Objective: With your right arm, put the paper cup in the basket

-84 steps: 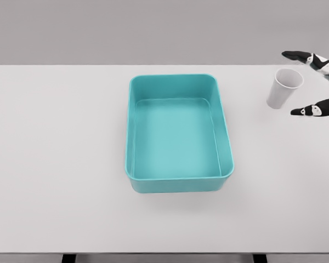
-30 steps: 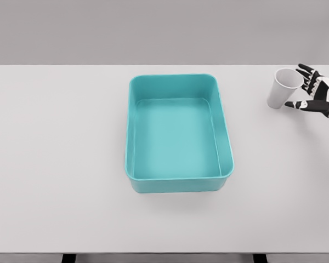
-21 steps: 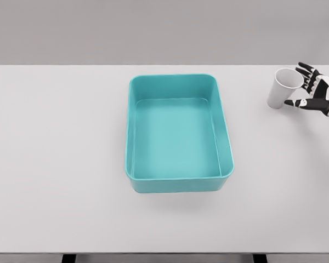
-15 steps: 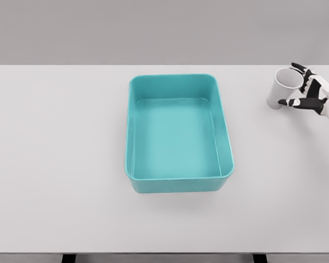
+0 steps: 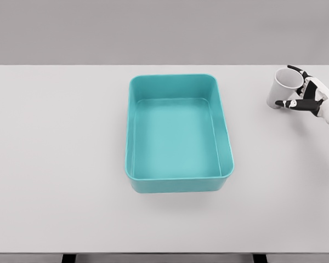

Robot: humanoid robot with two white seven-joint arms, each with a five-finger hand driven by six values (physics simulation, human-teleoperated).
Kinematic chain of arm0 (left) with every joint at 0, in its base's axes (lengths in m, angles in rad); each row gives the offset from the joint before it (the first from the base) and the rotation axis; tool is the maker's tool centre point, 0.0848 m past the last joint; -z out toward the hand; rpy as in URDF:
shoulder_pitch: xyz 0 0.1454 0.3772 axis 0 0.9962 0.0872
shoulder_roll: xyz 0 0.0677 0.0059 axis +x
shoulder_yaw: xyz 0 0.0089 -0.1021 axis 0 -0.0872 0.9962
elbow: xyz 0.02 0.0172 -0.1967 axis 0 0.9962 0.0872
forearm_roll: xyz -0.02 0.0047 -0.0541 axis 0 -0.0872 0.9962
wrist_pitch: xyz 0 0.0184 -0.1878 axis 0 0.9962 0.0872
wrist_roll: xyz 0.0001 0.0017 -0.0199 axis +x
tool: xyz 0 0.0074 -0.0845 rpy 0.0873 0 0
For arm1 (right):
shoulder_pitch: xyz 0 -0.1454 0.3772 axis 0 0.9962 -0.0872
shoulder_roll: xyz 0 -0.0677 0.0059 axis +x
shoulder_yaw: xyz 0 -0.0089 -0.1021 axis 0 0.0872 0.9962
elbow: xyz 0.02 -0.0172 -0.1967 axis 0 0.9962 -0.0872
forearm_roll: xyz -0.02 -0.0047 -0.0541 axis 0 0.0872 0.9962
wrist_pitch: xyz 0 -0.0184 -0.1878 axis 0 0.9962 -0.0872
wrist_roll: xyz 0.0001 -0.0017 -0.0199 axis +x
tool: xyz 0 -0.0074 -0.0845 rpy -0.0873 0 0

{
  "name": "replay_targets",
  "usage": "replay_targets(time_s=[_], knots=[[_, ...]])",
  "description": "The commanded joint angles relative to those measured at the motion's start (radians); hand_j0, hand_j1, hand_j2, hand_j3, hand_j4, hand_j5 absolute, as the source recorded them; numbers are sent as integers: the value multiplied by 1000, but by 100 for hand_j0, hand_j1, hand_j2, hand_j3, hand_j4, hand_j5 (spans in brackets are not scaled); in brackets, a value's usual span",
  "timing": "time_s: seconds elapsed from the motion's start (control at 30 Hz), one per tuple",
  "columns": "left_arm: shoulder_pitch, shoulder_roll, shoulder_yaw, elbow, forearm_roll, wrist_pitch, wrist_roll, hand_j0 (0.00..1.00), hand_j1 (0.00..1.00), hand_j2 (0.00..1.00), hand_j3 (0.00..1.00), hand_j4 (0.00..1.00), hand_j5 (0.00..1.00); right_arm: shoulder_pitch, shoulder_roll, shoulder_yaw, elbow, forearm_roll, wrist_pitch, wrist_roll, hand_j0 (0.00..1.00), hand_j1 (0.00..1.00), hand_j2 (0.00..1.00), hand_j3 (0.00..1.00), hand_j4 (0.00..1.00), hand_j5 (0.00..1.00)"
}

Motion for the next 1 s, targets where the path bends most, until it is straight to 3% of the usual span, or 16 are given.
replay_targets(time_s=[0.0,0.13,0.17,0.23,0.33,0.57,0.97], knots=[[0,0,0,0,0,0,0,100,100,100,100,100,100,-2,7,4,0,16,-1,2,88,88,88,88,88,88],[2,0,0,0,0,0,0,100,100,100,100,100,100,-2,9,6,0,21,-1,2,87,87,87,87,87,87],[0,0,0,0,0,0,0,100,100,100,100,100,100,-2,9,6,0,29,-1,2,80,80,80,80,80,80],[0,0,0,0,0,0,0,100,100,100,100,100,100,-2,13,6,0,32,-1,2,79,79,79,79,79,79],[0,0,0,0,0,-1,0,100,100,100,100,100,100,-2,13,6,-3,47,1,2,68,68,68,68,68,68],[0,0,0,0,0,0,0,100,100,100,100,100,100,-2,2,4,-24,50,-8,2,58,58,58,58,58,58],[0,0,0,0,0,0,0,100,100,100,100,100,100,40,-5,-6,-234,50,-13,2,57,57,57,57,57,57]])
